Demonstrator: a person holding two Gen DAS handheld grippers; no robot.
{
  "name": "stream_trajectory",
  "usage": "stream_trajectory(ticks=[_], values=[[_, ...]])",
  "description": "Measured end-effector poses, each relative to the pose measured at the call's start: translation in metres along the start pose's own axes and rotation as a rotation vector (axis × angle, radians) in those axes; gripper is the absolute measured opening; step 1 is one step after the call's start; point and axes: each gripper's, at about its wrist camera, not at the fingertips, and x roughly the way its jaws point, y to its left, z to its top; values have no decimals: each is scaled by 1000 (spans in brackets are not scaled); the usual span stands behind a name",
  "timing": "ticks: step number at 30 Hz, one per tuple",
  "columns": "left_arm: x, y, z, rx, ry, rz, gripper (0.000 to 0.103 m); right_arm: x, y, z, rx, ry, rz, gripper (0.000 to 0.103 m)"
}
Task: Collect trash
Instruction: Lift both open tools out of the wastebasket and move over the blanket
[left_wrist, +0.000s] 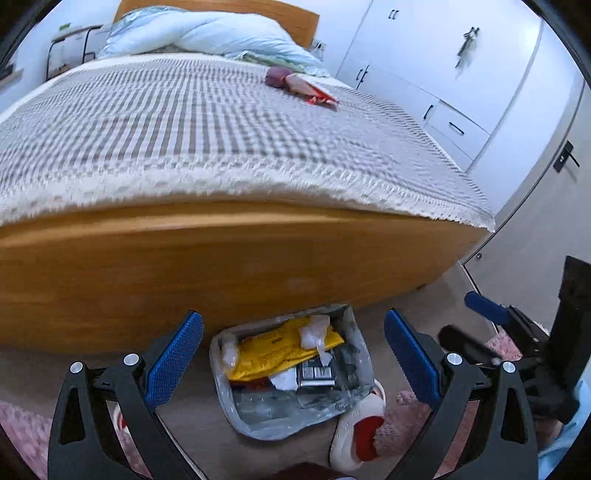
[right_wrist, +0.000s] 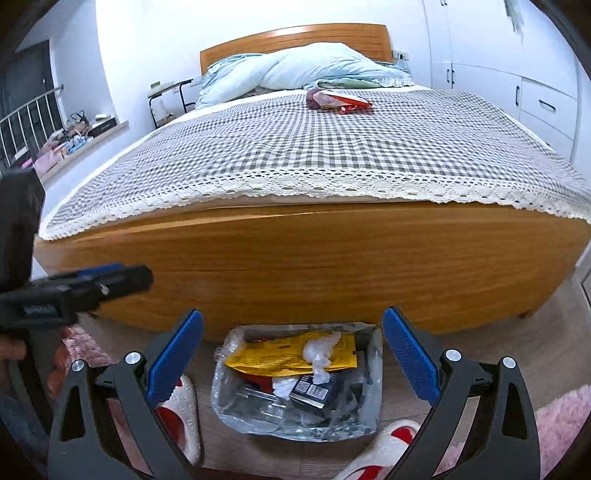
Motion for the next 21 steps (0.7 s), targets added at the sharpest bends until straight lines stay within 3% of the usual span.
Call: stream_trajectory(ticks=[4, 9, 21], values=[[2, -3, 8, 25, -15, 22, 95, 11, -2, 0, -10, 29, -35, 93], [6, -4, 13, 41, -13, -9, 91, 16, -2, 7, -22, 33, -68, 93], [3, 6, 42, 32, -61, -16, 91, 17, 13, 46, -127, -71, -100, 93]])
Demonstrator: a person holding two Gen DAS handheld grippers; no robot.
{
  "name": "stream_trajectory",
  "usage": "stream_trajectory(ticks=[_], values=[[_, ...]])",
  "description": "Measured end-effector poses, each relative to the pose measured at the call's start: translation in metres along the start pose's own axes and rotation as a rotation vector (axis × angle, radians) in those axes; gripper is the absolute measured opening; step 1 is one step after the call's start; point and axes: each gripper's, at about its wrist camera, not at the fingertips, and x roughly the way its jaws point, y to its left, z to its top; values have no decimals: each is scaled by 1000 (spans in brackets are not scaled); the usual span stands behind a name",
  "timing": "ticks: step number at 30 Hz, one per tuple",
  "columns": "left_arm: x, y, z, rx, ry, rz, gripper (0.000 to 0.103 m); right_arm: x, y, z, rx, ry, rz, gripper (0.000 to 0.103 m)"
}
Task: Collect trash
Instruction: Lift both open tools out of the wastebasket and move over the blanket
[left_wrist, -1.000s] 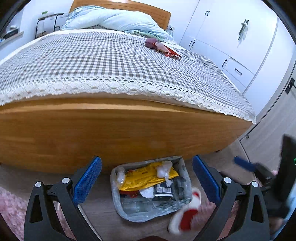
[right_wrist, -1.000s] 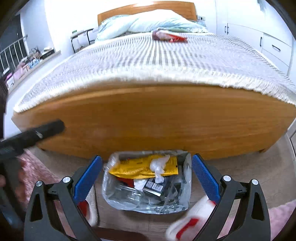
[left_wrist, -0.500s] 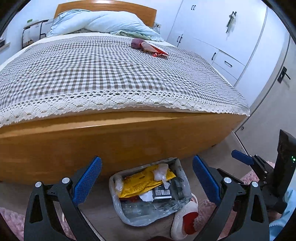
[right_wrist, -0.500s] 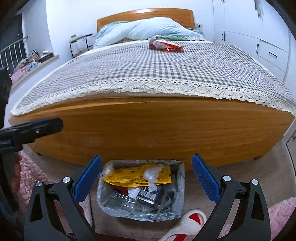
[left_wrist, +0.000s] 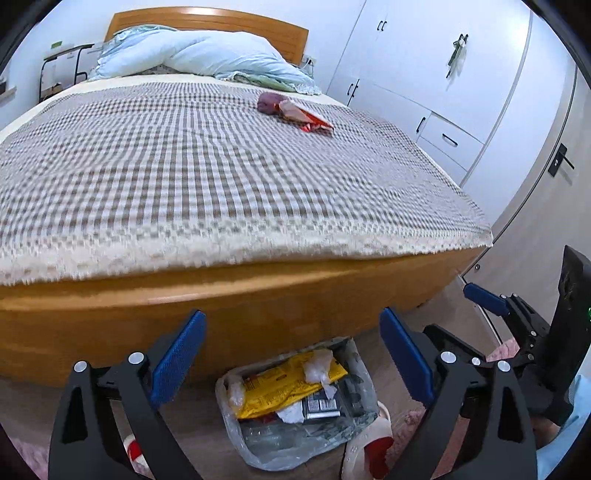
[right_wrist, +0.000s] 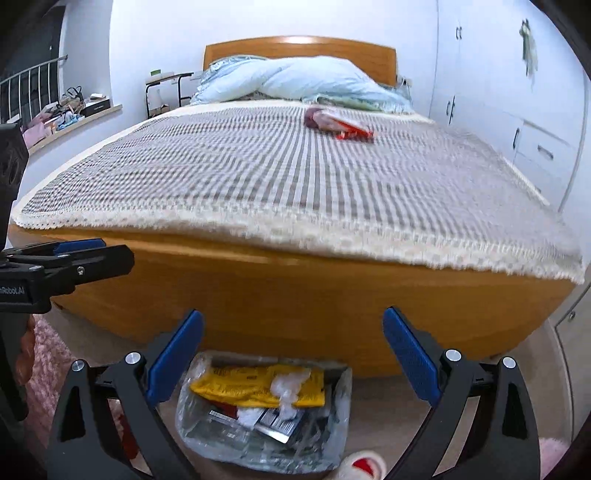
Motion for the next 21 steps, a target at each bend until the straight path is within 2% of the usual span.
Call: stream_trajectory(ticks=[5, 13, 15, 21], values=[[-1, 5, 28, -10, -47, 18, 91, 6, 0, 21, -47, -31, 1, 93], [3, 19, 72, -78, -99, -11, 92, 28, 3, 60, -133, -61, -25, 93], [4, 22, 81, -90, -113, -15, 95, 34, 1, 70, -132, -65, -29, 93], [17, 25, 109, -93, -119, -4, 95, 55, -10, 96, -136, -79, -54, 93]])
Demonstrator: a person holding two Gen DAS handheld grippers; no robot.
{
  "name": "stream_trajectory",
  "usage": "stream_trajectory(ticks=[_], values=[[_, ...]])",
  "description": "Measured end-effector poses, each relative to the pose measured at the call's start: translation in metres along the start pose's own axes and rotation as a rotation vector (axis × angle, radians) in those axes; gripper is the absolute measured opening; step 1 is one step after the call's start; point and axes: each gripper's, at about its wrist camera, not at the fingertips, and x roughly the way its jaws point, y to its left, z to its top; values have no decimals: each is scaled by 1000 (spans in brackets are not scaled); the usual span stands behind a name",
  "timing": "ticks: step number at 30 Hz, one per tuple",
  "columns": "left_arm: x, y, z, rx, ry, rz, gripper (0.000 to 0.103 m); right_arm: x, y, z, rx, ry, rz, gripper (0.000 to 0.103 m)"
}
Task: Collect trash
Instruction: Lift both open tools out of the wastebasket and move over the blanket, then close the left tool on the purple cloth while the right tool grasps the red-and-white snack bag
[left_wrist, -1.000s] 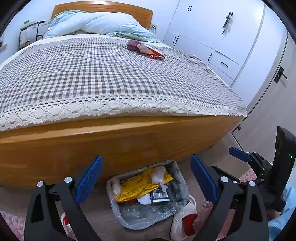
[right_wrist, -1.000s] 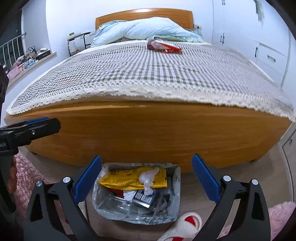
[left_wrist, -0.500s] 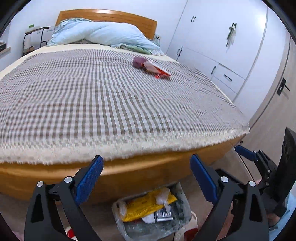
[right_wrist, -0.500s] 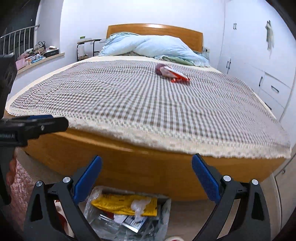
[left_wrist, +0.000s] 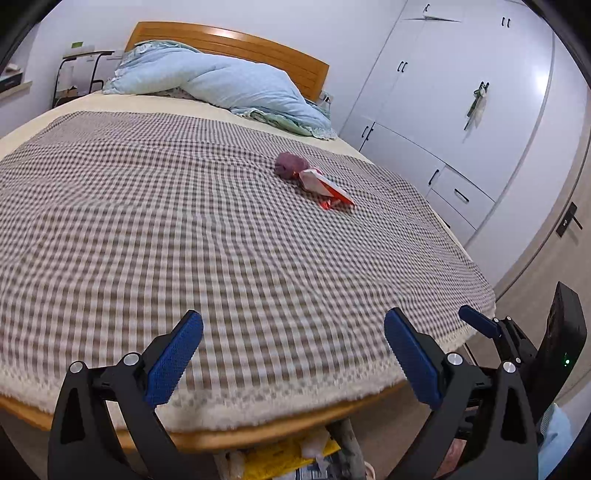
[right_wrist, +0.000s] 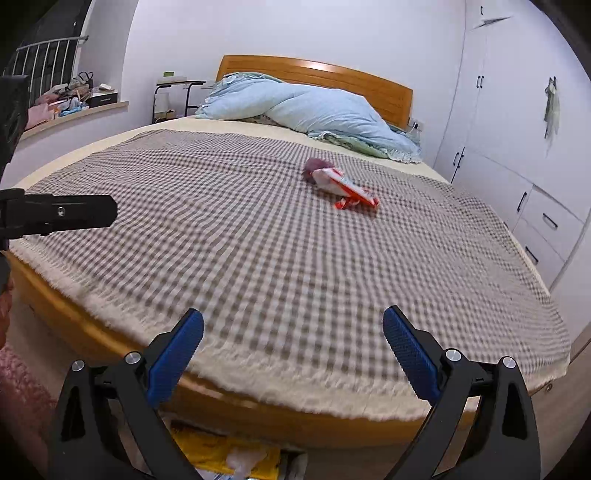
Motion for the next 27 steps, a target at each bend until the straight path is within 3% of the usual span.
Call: stream_trajectory(ticks=[14, 27], values=[[66, 7, 64, -4, 38, 5, 95, 66, -27, 46, -18, 0, -26, 93], [167, 17, 137, -77, 153, -70, 95, 164, -59, 102, -182, 29, -136, 93]])
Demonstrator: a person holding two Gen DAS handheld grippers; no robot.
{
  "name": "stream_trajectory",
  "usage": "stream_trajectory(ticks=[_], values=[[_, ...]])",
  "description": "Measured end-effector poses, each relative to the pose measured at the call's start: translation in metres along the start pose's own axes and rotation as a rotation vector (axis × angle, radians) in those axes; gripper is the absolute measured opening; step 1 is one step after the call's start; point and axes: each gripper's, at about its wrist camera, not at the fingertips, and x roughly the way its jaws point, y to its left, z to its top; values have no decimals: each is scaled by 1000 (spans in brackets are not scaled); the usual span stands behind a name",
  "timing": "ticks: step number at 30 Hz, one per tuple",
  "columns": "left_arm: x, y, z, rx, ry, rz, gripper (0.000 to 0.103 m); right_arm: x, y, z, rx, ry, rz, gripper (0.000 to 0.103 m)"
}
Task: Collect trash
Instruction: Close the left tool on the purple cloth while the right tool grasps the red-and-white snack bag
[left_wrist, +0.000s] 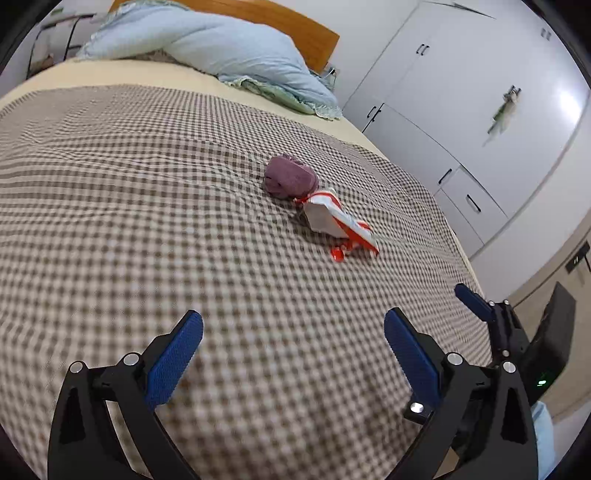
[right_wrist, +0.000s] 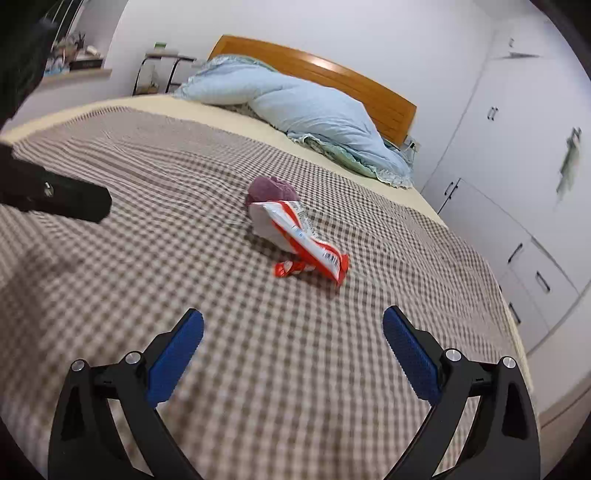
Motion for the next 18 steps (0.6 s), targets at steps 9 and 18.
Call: stream_trajectory(ticks=[9, 18], values=[[48, 6, 45, 9, 2, 48, 95, 90, -5, 33, -39, 37, -29, 93], [87, 12, 82, 56, -5, 86, 95, 150, -11, 48, -24, 128, 77, 93]])
